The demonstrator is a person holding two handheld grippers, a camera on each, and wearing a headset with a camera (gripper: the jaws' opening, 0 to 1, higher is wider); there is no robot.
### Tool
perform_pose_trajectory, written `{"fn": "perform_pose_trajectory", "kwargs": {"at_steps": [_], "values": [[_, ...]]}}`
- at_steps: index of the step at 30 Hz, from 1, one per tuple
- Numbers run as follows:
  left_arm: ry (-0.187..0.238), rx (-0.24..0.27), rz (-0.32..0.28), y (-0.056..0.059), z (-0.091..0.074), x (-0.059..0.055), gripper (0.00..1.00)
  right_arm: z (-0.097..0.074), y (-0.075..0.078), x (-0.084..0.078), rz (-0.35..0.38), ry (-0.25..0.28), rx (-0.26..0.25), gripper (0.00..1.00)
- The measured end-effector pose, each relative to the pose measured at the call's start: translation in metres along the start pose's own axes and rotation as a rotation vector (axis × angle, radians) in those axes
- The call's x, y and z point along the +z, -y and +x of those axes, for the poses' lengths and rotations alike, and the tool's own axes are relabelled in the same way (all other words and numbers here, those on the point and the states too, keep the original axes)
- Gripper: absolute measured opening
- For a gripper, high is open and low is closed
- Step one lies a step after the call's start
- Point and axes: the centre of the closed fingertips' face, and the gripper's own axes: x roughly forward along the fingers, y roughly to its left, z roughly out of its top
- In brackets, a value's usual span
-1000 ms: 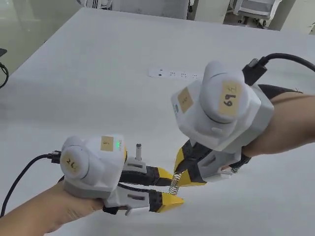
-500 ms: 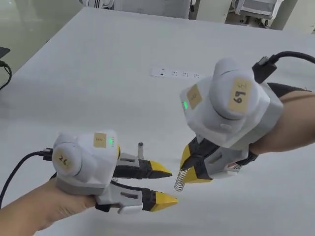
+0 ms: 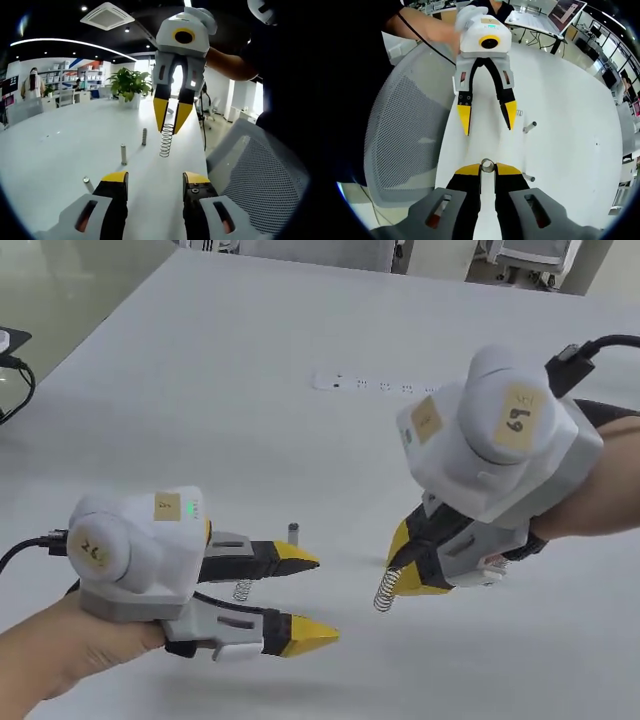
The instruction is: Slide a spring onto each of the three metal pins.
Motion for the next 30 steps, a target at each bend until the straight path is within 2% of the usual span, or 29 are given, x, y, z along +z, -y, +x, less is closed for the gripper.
{"fn": "perform_pose_trajectory", "kwargs": {"at_steps": [5, 10, 12, 16, 30], "values": [[-0.005, 0.004, -0.018, -0.001, -0.002, -0.003, 0.45, -0.001, 0.002, -0.006, 0.013, -0.004, -0.005, 0.06], [-0.009, 0.028, -0.045, -0.006, -0.008, -0.006, 0.52, -0.003, 0.005, -0.01, 0.025, -0.008, -0.012, 0.06], [-0.005, 0.033, -0.064, -0.007, -0.009, -0.006, 0.59, -0.004, 0.006, -0.012, 0.029, -0.009, -0.013, 0.06], [-0.019, 0.057, -0.053, -0.01, -0.015, -0.01, 0.62, -0.004, 0.006, -0.013, 0.033, -0.007, -0.016, 0.06], [-0.044, 0.117, -0.088, -0.023, -0.039, -0.022, 0.8, -0.008, 0.01, -0.018, 0.045, -0.001, -0.036, 0.06]]}}
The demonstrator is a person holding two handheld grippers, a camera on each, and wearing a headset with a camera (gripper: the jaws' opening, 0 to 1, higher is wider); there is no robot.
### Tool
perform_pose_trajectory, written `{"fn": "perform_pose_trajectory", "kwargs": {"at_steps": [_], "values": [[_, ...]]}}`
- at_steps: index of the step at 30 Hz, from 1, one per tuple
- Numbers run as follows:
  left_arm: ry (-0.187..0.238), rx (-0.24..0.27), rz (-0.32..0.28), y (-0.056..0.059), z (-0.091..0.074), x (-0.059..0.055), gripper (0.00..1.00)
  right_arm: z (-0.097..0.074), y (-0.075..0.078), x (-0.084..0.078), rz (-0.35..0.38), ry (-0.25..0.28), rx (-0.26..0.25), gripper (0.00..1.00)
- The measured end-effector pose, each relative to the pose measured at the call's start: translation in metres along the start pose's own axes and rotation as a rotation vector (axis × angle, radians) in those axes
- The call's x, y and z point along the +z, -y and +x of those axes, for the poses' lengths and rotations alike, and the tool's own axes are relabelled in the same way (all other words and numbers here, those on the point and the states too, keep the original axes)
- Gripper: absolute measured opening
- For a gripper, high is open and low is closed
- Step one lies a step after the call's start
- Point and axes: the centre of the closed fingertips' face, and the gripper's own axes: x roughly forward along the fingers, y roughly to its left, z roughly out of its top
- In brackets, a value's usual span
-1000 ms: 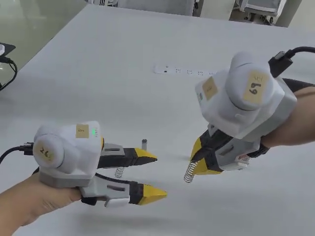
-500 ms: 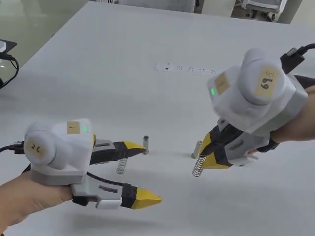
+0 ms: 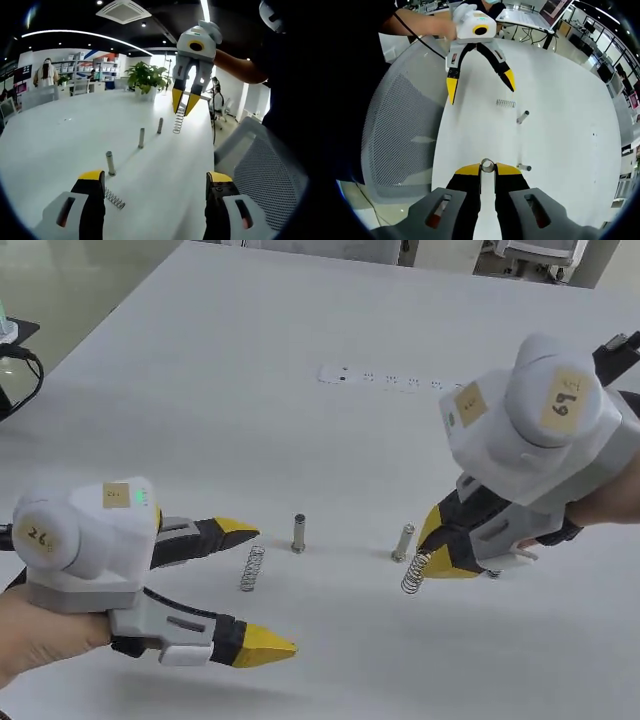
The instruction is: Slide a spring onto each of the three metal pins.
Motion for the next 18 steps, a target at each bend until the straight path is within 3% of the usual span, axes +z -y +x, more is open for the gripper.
{"fn": "perform_pose_trajectory", "kwargs": {"at_steps": [6, 12, 18], "values": [[-0.011, 0.016, 0.008, -0.0028, -0.0012, -0.0024, 0.87, -0.0018, 0.0028, -0.0025, 0.004, 0.0, -0.01, 0.06], [0.006, 0.032, 0.004, -0.0066, -0.0019, -0.0002, 0.96, -0.0045, 0.0021, -0.005, 0.01, 0.001, -0.002, 0.06], [0.03, 0.028, 0.003, -0.0073, -0.0045, 0.0038, 0.98, -0.005, 0.0059, -0.0082, 0.01, -0.007, -0.004, 0.06]]}}
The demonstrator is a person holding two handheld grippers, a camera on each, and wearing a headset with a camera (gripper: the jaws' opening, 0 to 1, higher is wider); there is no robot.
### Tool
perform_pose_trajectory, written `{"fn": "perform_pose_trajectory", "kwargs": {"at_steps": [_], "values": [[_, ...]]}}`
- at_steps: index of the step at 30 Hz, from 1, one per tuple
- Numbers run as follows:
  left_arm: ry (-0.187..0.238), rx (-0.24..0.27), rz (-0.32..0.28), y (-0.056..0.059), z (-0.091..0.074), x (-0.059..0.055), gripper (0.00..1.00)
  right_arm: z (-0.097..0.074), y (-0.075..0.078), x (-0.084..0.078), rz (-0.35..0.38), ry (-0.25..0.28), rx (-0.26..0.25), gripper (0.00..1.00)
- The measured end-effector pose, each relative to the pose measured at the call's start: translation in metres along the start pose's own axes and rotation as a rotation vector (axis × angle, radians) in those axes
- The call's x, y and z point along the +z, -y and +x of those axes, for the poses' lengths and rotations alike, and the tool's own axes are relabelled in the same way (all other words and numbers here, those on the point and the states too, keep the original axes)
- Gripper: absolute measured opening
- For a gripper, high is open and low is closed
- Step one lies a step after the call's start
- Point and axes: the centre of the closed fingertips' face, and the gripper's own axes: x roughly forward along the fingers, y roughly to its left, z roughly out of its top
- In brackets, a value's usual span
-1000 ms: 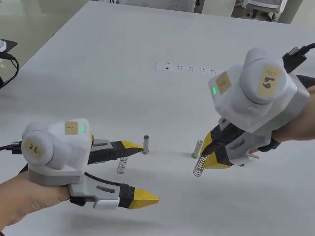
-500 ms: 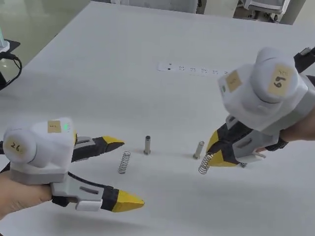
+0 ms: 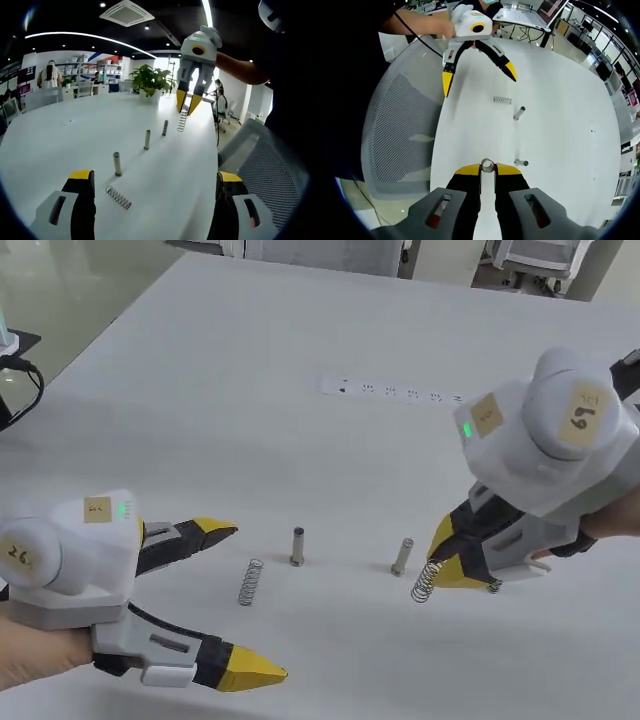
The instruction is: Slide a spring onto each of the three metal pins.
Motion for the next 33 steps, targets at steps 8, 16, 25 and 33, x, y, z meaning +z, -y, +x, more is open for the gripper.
{"fn": "perform_pose_trajectory", "kwargs": {"at_steps": [8, 16, 25, 33], "values": [[0.0, 0.004, -0.006, -0.003, -0.002, -0.001, 0.98, 0.003, 0.006, 0.0, -0.024, -0.011, -0.004, 0.06], [-0.02, 0.021, -0.024, -0.009, -0.011, -0.011, 0.98, 0.005, 0.007, -0.005, -0.017, -0.017, -0.002, 0.06], [-0.018, 0.023, -0.026, -0.01, -0.01, -0.01, 0.98, 0.003, 0.015, -0.005, -0.021, -0.014, -0.015, 0.06], [-0.031, 0.02, -0.036, -0.008, -0.011, -0.014, 0.98, 0.001, 0.032, -0.006, -0.029, -0.019, -0.041, 0.06]]}}
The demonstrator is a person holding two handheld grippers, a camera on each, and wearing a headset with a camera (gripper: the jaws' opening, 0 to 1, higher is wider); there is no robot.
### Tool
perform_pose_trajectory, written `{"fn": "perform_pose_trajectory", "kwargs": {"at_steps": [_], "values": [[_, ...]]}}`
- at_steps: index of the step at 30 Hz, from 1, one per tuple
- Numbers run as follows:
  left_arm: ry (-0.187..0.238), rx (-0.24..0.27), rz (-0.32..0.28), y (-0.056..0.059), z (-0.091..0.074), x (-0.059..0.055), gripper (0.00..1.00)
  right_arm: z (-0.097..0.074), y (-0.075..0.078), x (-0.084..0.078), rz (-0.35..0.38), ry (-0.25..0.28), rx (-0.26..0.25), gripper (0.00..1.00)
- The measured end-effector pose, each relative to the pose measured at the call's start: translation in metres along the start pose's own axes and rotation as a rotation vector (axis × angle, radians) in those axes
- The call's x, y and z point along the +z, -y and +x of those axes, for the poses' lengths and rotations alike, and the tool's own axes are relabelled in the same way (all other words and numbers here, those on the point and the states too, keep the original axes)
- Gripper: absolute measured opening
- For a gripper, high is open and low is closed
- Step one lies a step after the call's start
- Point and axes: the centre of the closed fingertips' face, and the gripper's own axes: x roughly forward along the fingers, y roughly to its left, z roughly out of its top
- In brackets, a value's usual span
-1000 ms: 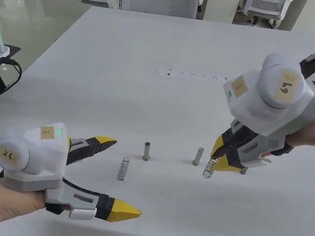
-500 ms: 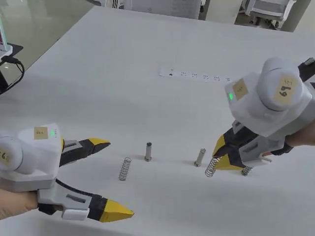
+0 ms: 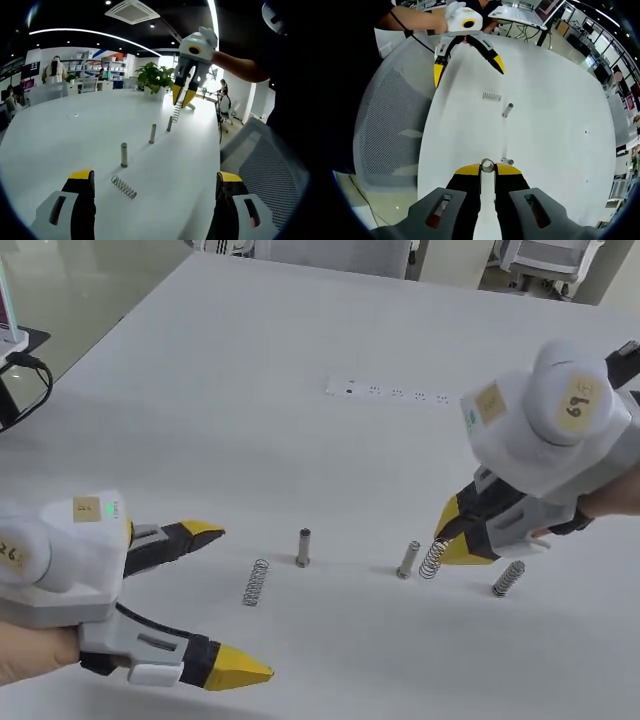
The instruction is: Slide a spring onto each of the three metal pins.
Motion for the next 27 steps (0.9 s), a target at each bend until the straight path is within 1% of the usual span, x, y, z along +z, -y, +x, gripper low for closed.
{"fn": "perform_pose_trajectory", "kwargs": {"at_steps": [3, 4, 5, 7, 15, 19, 21, 24, 25, 27], "values": [[-0.003, 0.005, 0.007, -0.001, 0.0, -0.001, 0.98, 0.0, 0.007, 0.0, 0.0, 0.006, -0.006, 0.07], [-0.001, 0.006, 0.003, -0.001, 0.0, -0.001, 0.98, 0.001, 0.008, -0.001, 0.003, 0.0, -0.005, 0.07], [0.006, 0.008, 0.002, -0.001, -0.001, 0.0, 0.98, 0.003, 0.014, -0.005, 0.002, -0.01, -0.009, 0.07], [0.005, 0.011, 0.002, -0.002, -0.001, -0.001, 0.98, 0.005, 0.019, -0.007, 0.002, -0.013, -0.012, 0.07], [0.009, 0.025, 0.005, -0.005, -0.002, 0.0, 0.98, 0.009, 0.024, -0.008, 0.01, -0.009, -0.023, 0.07], [0.011, 0.024, 0.002, -0.005, -0.002, -0.001, 0.98, 0.011, 0.028, -0.009, -0.005, -0.015, -0.036, 0.07], [0.011, 0.024, 0.001, -0.005, -0.002, -0.001, 0.98, 0.013, 0.028, -0.01, 0.0, -0.016, -0.031, 0.07], [0.009, 0.026, -0.001, -0.005, -0.003, -0.002, 0.98, 0.015, 0.03, -0.01, -0.006, -0.015, -0.041, 0.07], [0.009, 0.026, -0.002, -0.006, -0.003, -0.002, 0.98, 0.016, 0.032, -0.01, -0.019, -0.015, -0.053, 0.07], [0.008, 0.028, -0.003, -0.006, -0.003, -0.002, 0.98, 0.018, 0.032, -0.011, -0.02, -0.018, -0.049, 0.07]]}}
